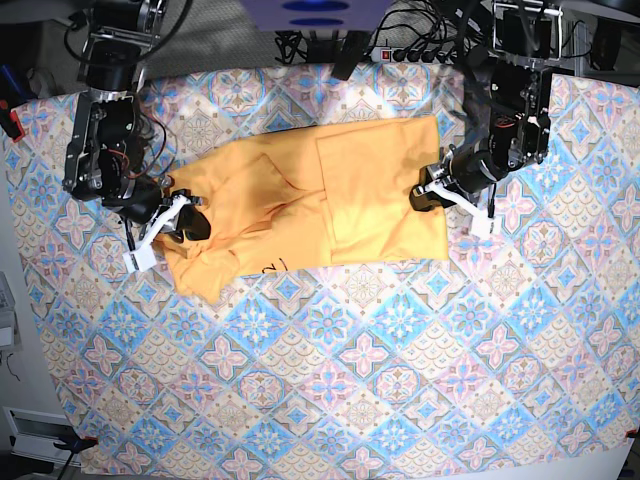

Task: Fold the T-shirt properly
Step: 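Grasp the other strip end with the right gripper, then fold the held end with the right gripper over toward the left gripper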

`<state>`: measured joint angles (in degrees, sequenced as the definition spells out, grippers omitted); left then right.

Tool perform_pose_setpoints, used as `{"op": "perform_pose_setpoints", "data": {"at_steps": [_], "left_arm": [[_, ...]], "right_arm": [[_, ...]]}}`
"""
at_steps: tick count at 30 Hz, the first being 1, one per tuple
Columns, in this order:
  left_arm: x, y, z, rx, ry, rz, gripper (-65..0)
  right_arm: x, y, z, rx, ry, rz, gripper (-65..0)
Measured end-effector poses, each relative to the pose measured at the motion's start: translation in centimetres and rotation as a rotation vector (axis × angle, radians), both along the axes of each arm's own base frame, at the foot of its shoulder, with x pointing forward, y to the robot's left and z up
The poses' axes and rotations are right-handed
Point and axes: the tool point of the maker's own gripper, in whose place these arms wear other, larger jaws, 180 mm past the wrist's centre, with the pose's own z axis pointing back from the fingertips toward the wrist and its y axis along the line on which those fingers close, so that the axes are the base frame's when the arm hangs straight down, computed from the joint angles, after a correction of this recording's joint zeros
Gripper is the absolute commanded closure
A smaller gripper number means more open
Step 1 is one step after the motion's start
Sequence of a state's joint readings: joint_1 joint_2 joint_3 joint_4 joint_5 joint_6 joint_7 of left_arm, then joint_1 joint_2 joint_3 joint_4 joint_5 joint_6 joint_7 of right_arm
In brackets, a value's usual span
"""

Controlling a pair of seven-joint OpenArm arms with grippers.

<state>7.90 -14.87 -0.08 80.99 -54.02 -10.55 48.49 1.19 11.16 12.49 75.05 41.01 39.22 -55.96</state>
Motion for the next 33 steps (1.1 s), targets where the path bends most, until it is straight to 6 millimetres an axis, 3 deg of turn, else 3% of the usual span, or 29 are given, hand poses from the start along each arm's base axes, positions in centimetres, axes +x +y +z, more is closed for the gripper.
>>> {"op": "perform_pose_setpoints", "data": {"at_steps": [3,7,10,13,18,24,29,33], "left_arm": [[0.8,-1.1,0.5,-0.012,-0.016,-0.021,0.0],[1.1,-1.7,0.6,-0.028,-0.022,-0.012,0.0],[0.7,-1.2,-0.7,-0.032,0.02,0.004,0.0],[0.4,-0.5,-2.2,-0.022,0.051,0.036,0.0],[0.7,-0.4,-2.2,-0.022,0.038,0.048,0.0],[0.9,-0.3,-2.0,-0.02,0.032,0.051,0.0],[1.0,-0.4,-2.0,-0.022,0.029,0.054,0.0],[1.1,-0.8,-2.1,-0.031,0.026,0.062,0.0]], "right_arm": [[1.0,-0.6,1.0,-0.012,-0.031,0.003,-4.2],[-0.1,-0.4,1.1,-0.071,0.005,0.062,-4.2],[0.4,0.5,3.2,-0.105,-0.058,0.111,-4.2],[0.8,3.5,4.6,-0.104,-0.112,0.202,-4.2],[-1.8,8.7,3.8,-0.071,-0.088,0.327,-4.2],[-2.6,13.6,5.0,0.011,-0.128,0.404,-4.2],[-4.3,16.7,4.5,0.027,-0.106,0.492,-4.2],[-4.4,17.4,4.8,0.04,-0.116,0.507,-4.3]]}}
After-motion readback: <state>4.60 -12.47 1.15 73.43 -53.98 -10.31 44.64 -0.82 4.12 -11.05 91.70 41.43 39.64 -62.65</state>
